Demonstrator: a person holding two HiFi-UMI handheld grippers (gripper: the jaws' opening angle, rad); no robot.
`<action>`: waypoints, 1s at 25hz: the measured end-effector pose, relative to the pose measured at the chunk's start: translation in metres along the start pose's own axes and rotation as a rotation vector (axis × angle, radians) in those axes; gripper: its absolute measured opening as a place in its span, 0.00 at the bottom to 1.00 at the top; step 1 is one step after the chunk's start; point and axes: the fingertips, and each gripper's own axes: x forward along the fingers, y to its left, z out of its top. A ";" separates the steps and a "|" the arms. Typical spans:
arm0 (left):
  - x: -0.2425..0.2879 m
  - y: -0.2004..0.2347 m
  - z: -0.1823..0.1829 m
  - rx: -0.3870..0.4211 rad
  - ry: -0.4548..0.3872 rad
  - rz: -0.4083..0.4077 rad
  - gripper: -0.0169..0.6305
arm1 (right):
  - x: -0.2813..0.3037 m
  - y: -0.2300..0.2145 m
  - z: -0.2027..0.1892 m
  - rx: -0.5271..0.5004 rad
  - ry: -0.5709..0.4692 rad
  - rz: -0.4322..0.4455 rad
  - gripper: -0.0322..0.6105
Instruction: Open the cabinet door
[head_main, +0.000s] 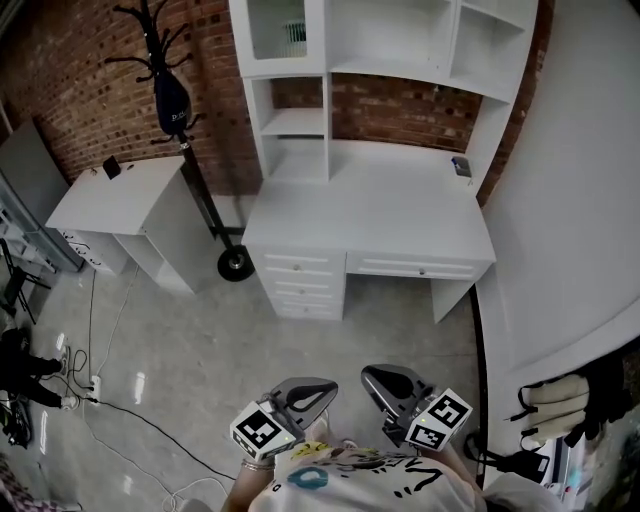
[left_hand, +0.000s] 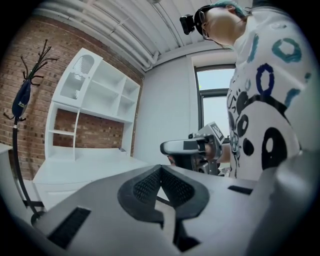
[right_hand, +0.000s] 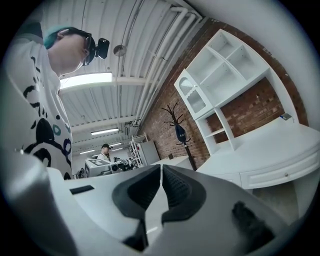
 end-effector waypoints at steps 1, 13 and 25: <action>0.000 0.011 0.004 0.008 -0.002 -0.003 0.05 | 0.009 -0.003 0.003 -0.002 -0.003 -0.001 0.10; -0.002 0.106 0.018 0.046 0.011 -0.051 0.05 | 0.089 -0.030 0.044 -0.063 -0.059 -0.033 0.10; 0.020 0.145 0.009 0.004 0.009 -0.117 0.05 | 0.107 -0.065 0.040 -0.043 -0.040 -0.115 0.10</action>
